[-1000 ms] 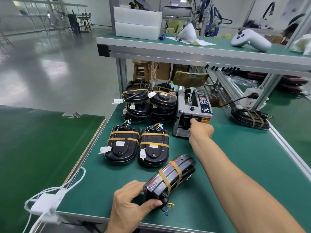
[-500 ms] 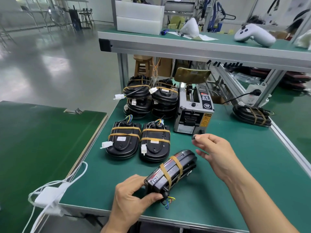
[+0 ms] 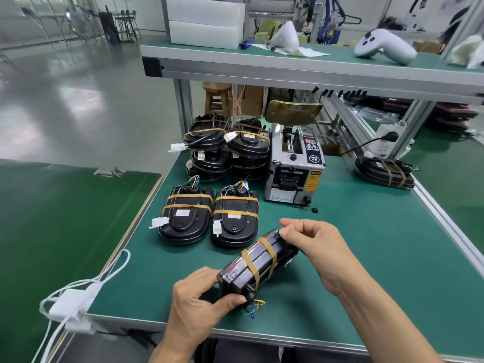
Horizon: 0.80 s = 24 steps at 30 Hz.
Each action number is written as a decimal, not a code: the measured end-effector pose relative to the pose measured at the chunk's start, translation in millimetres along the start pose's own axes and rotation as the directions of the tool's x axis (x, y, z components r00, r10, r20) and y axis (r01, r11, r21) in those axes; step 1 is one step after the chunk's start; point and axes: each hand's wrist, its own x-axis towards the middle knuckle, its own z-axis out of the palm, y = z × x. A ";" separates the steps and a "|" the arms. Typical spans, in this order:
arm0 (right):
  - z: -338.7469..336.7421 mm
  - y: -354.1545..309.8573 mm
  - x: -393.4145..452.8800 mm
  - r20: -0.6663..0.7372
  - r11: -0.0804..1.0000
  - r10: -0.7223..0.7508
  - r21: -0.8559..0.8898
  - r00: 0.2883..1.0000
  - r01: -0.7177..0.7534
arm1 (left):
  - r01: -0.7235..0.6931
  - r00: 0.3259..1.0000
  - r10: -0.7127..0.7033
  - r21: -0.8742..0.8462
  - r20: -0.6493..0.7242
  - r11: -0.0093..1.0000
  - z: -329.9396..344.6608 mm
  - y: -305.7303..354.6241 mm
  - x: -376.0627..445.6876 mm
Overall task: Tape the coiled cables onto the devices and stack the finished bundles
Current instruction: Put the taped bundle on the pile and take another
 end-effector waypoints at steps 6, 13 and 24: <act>2.9 7.2 -0.7 -0.007 1.000 -0.011 -0.006 1.000 0.011 | -0.004 1.000 0.004 0.000 -0.010 1.000 0.3 1.9 0.7; 6.7 13.8 -0.6 -0.073 0.999 -0.029 -0.026 0.997 0.028 | -0.001 1.000 0.001 0.012 -0.003 1.000 0.1 1.8 0.3; 9.6 14.7 -0.9 -0.109 0.995 -0.063 -0.089 0.992 0.054 | -0.015 1.000 0.015 0.016 -0.003 1.000 -0.2 4.4 1.8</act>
